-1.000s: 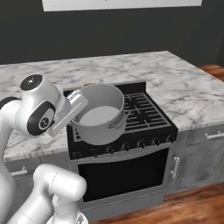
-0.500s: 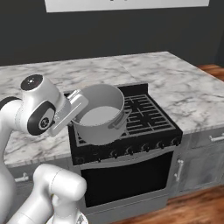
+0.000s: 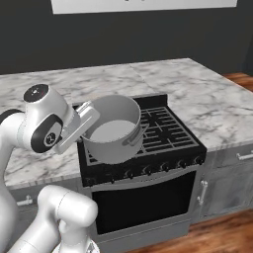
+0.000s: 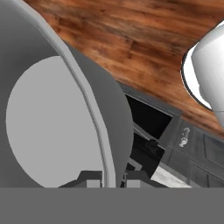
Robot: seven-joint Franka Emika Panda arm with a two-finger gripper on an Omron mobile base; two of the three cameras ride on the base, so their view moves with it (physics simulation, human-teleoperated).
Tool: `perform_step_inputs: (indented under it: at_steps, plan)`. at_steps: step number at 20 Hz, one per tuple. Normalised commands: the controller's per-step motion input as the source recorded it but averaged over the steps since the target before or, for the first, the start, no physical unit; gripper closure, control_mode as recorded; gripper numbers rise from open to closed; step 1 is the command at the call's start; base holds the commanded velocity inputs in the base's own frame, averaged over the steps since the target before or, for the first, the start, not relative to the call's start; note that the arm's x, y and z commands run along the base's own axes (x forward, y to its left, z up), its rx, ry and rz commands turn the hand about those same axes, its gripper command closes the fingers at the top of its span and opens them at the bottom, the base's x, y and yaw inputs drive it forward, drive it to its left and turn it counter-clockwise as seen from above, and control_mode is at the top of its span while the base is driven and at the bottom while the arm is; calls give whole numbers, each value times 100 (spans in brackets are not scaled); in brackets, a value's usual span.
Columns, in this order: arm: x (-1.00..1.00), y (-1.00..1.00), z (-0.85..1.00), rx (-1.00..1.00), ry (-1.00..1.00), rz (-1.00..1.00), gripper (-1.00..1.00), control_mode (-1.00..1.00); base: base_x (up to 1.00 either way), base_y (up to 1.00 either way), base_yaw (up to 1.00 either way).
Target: Pick the kettle from the cabinet and place it on a stove burner. Then pick the pot from the counter and place it on another stove burner. Finally, turn both burners on.
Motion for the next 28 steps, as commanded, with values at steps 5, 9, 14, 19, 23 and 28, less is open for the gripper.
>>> perform_step_inputs:
  at_steps: [5,9,14,19,23,28]
  plan:
    - [0,0,0,0,0,0,100,100,18,17,0]
    - [0,0,0,0,0,0,100,100,23,17,2]
    - [0,0,0,0,0,0,100,100,18,9,3]
    - [0,0,0,0,0,0,100,100,15,4,5]
    - [0,0,0,0,0,0,100,100,19,0,7]
    - [0,0,0,0,0,0,100,100,24,0,7]
